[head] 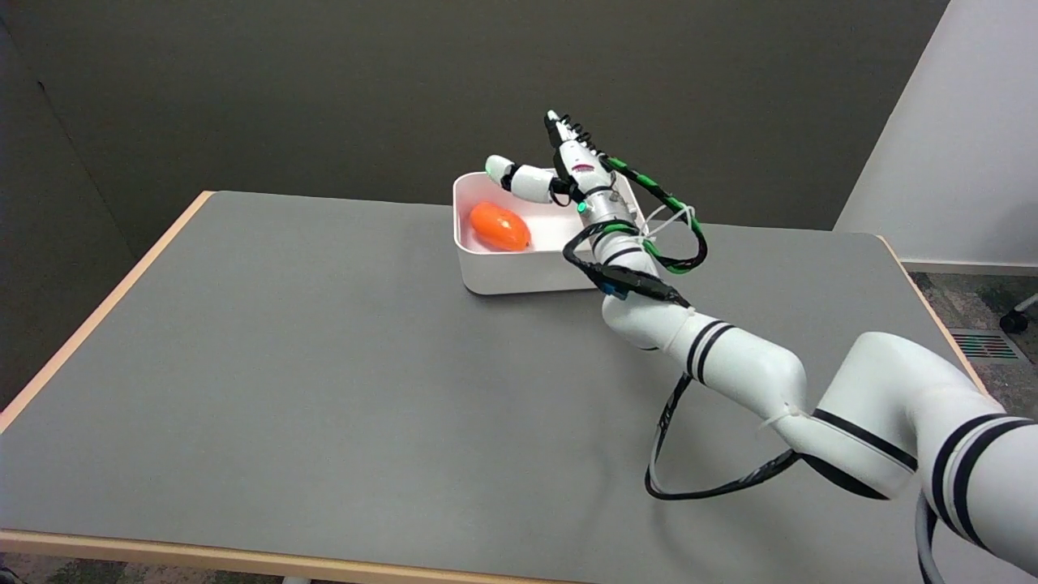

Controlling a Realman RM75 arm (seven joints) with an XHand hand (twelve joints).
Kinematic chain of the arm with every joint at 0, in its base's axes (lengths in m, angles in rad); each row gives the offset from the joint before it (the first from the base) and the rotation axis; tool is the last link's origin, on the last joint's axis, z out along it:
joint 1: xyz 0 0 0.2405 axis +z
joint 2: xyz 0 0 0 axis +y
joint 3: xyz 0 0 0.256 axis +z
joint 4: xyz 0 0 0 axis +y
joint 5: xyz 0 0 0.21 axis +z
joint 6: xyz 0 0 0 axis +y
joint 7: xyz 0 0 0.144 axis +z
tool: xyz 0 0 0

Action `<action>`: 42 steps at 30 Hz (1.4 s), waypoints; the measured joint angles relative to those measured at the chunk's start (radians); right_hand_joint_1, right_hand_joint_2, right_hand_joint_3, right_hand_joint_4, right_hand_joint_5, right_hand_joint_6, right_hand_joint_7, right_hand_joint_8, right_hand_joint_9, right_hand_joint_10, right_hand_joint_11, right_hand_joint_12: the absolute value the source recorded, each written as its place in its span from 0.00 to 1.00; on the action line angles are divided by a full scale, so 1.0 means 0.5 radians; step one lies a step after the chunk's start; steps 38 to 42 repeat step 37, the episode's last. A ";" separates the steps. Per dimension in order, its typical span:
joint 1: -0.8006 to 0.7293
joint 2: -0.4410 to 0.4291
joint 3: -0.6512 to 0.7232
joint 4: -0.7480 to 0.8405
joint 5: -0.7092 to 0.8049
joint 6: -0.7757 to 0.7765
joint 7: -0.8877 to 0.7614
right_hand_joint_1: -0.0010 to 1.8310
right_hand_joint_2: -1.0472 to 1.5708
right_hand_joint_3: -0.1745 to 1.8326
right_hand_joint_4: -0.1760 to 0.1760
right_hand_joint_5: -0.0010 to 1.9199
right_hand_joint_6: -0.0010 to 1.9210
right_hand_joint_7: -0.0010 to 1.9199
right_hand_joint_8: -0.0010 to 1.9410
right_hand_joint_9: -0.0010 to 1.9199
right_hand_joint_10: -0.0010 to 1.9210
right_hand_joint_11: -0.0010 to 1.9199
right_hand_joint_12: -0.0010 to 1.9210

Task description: Place mango into white box.

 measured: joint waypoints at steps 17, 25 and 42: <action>-0.950 0.408 0.527 -1.109 -0.306 0.408 0.582 0.30 0.71 0.57 0.59 0.15 0.47 0.29 0.34 0.27 0.52 0.12 0.73; -1.715 0.426 1.078 -1.646 -0.524 0.666 0.853 0.30 0.71 0.57 0.63 0.16 0.48 0.30 0.35 0.28 0.53 0.15 0.76; -2.366 0.307 1.268 -2.018 -0.656 1.058 1.132 0.29 0.70 0.57 0.65 0.17 0.46 0.30 0.35 0.27 0.53 0.14 0.76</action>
